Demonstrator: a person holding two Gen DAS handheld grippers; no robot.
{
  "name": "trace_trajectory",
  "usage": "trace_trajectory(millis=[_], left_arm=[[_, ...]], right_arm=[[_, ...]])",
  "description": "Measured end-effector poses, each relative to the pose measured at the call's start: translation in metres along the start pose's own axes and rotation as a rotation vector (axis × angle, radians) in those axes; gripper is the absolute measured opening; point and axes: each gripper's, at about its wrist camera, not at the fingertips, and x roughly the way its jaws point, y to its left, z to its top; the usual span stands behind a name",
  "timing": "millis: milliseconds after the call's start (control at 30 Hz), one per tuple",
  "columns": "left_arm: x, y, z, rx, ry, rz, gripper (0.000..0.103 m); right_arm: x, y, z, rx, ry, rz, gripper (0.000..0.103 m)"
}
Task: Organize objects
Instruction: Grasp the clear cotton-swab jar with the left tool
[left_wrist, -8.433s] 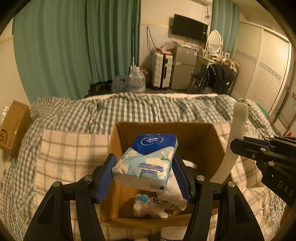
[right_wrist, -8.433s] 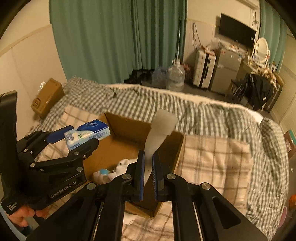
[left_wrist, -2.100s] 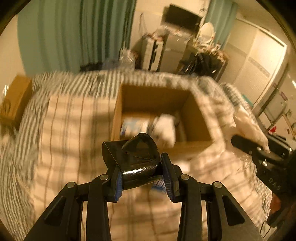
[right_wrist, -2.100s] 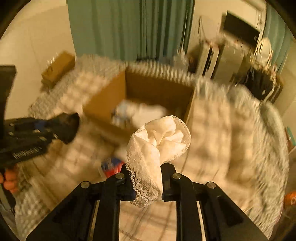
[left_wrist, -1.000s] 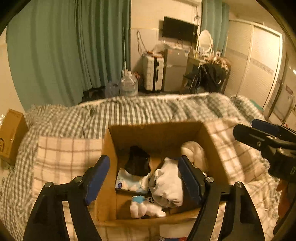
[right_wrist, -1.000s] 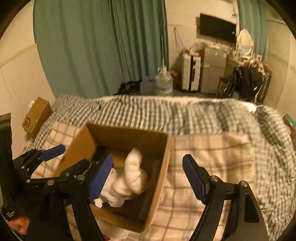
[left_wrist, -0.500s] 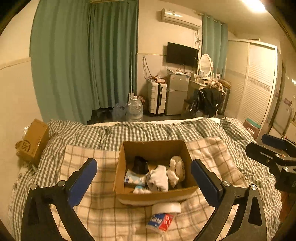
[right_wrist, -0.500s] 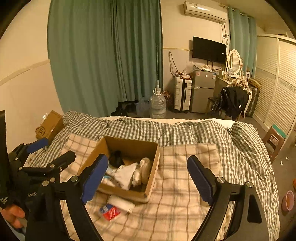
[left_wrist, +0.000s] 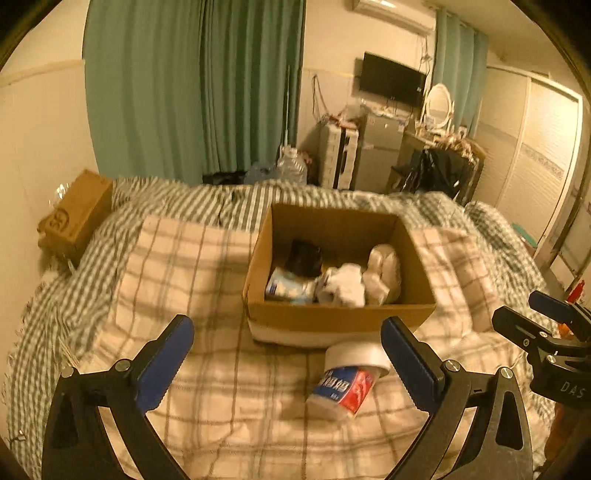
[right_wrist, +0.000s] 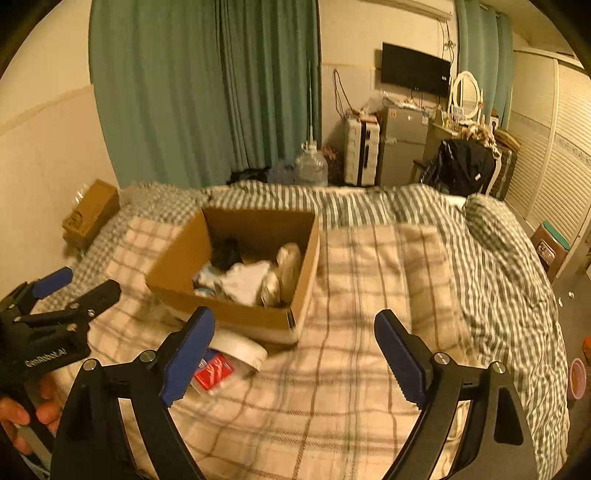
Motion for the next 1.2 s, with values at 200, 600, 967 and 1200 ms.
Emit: trace_trajectory(millis=[200,600,967,1200], left_arm=[[0.041,-0.006,-0.026,0.013,0.117,-0.006,0.103],[0.102,-0.046,-0.073,0.132,0.347,-0.109,0.103],[0.134,-0.059,-0.085,0.176,0.459,-0.207,0.074],[0.098,-0.057,-0.09,0.195,0.473,-0.208,0.073]], right_arm=[[0.034,-0.01,-0.019,0.048,0.066,-0.025,0.088],[0.085,-0.023,-0.044,0.118,0.193,-0.009,0.088],[0.097,-0.024,-0.051,0.139,0.235,-0.006,0.088],[0.084,-0.023,-0.048,0.14,0.223,-0.025,0.088]])
